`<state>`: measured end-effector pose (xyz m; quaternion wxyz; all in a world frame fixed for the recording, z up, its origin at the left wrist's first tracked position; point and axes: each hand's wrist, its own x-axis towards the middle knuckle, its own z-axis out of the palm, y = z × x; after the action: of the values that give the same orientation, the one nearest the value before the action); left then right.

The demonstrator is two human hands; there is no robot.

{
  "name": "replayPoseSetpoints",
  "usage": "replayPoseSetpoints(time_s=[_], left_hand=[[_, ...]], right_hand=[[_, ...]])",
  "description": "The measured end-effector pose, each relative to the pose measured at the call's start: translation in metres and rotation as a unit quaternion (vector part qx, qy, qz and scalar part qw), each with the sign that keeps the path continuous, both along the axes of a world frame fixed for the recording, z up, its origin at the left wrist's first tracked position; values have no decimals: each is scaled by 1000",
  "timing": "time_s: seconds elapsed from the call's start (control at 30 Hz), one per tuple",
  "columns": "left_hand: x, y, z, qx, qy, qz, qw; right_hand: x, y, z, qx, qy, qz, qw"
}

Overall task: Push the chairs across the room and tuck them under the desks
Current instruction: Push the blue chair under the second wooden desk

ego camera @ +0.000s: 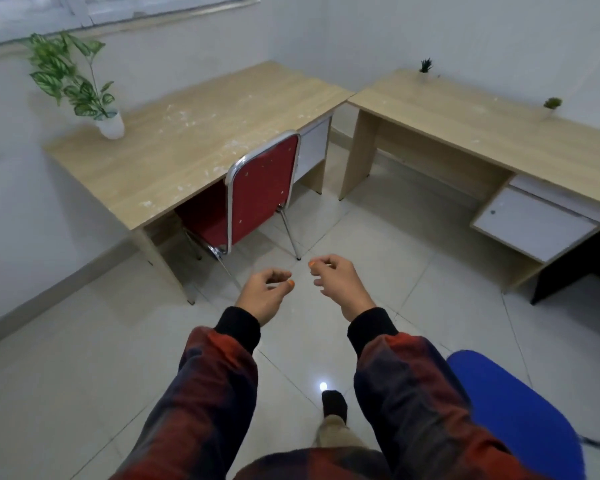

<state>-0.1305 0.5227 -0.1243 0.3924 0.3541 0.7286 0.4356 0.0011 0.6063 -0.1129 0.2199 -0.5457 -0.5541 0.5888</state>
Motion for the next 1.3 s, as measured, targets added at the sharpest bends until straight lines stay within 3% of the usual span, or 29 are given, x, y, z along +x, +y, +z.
replayPoseSetpoints(time_s=[0.17, 0.8, 1.1, 1.3], left_hand=[[-2, -61, -15, -19, -23, 8, 1000], [61, -144, 17, 42, -41, -90, 994], [169, -252, -3, 2, -60, -196, 979], [216, -341, -17, -28, -34, -270, 962]], right_hand=[[11, -80, -9, -37, -23, 43, 998], [94, -201, 27, 34, -29, -70, 997], [228, -344, 8, 2, -46, -212, 976], [266, -437, -13, -21, -31, -273, 961]])
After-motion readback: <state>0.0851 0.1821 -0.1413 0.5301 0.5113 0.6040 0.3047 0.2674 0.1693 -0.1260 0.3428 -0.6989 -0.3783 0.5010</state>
